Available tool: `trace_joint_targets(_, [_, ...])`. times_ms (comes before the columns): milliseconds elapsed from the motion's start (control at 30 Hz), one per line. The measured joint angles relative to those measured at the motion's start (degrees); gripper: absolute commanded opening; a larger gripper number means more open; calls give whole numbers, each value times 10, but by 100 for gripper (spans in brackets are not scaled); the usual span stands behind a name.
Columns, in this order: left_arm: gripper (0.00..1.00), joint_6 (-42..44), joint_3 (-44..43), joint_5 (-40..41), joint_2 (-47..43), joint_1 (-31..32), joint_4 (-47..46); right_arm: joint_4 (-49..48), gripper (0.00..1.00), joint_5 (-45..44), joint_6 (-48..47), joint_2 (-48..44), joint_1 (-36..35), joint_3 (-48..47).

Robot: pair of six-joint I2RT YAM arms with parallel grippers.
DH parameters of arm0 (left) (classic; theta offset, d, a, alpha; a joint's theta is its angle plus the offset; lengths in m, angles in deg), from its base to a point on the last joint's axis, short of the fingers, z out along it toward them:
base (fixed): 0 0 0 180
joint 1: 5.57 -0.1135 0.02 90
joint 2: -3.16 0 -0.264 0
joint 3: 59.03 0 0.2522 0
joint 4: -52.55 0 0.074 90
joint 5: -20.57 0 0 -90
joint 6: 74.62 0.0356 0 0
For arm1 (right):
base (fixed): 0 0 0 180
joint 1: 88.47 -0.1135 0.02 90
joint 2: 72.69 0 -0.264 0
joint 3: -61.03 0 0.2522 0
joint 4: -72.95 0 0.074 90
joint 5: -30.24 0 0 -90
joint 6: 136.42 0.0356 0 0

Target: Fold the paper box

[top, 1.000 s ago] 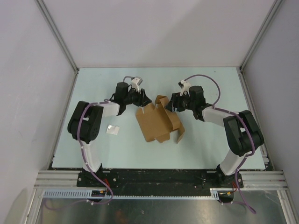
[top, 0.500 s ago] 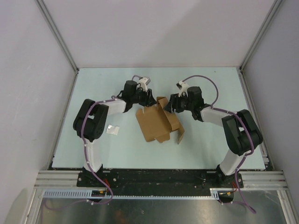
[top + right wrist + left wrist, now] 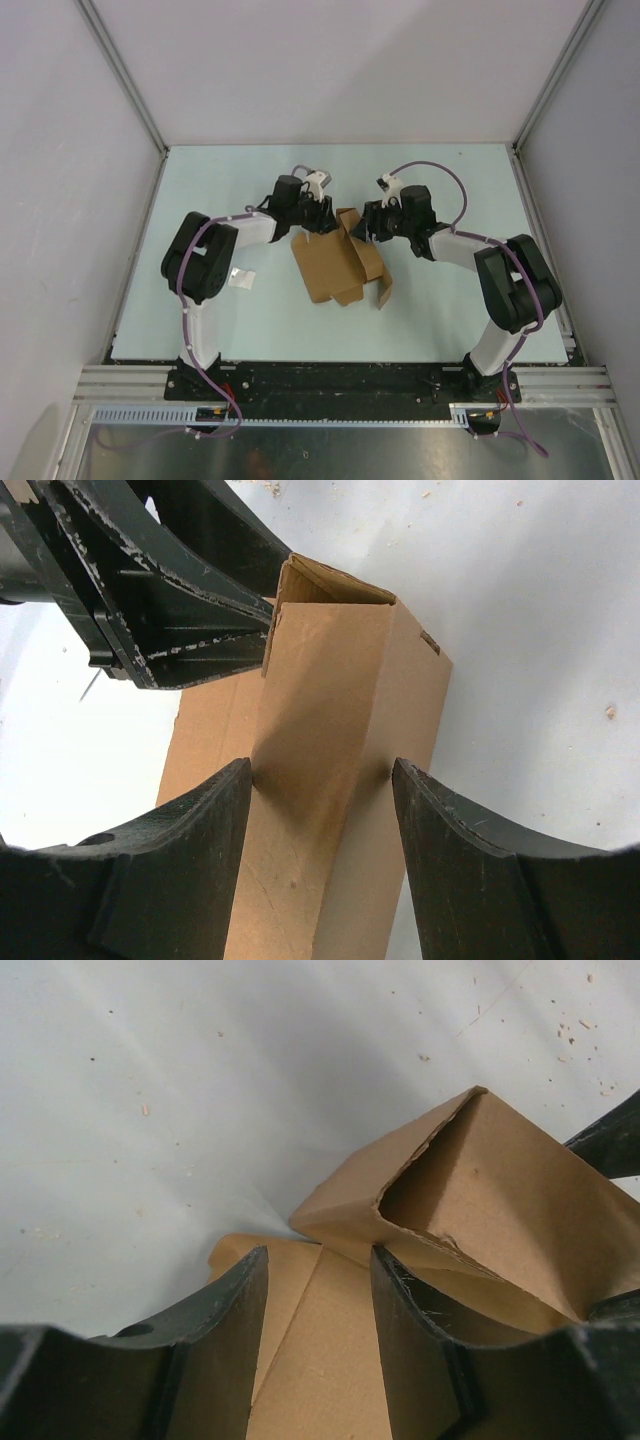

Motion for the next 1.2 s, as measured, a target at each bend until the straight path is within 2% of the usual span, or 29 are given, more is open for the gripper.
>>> trace_joint_targets(367, [59,14,0,3,0,20,6,0,63,1,0,1,0,0])
trace_joint_targets(1200, [59,15,-19,26,8,27,9,-19,65,48,16,3,21,0])
